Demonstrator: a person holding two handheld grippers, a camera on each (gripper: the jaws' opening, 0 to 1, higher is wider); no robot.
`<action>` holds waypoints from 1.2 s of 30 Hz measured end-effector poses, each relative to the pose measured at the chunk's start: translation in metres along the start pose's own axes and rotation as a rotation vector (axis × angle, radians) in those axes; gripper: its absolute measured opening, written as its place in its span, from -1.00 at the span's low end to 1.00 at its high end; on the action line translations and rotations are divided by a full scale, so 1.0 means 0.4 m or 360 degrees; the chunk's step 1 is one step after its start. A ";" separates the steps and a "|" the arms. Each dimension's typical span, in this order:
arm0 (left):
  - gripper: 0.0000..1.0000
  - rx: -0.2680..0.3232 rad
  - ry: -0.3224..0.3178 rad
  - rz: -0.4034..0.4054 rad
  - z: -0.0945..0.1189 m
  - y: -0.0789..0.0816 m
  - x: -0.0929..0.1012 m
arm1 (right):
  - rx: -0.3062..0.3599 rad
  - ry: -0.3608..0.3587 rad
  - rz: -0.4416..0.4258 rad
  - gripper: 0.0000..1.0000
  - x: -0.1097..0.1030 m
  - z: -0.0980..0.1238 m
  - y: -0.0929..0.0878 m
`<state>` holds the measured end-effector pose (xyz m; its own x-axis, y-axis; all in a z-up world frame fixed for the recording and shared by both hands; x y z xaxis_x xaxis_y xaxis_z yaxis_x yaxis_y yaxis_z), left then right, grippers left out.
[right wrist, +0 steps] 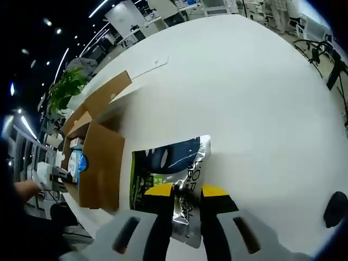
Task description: Operate the shoe box by opening the lid, removing the specified soft item, and placing it in the target area until the item is outside and the box remains undamaged.
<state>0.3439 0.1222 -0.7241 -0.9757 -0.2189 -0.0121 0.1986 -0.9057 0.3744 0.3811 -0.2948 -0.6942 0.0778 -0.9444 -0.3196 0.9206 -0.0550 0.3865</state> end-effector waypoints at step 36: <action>-0.98 0.0004 0.0002 -0.0006 0.000 -0.001 0.000 | 0.0368 -0.0295 0.0333 -0.37 -0.014 -0.010 -0.040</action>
<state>0.3437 0.1227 -0.7243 -0.9763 -0.2158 -0.0145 0.1946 -0.9057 0.3766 0.3673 -0.2875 -0.7020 0.1653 -0.9845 -0.0588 0.7795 0.0939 0.6194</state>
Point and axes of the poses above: the point that each gripper's makers call its tool centre point, and the gripper's own axes: z roughly backward along the fingers, x roughly to its right, y roughly out of its top, the point moved 10 cm from there along z, roughly backward along the fingers
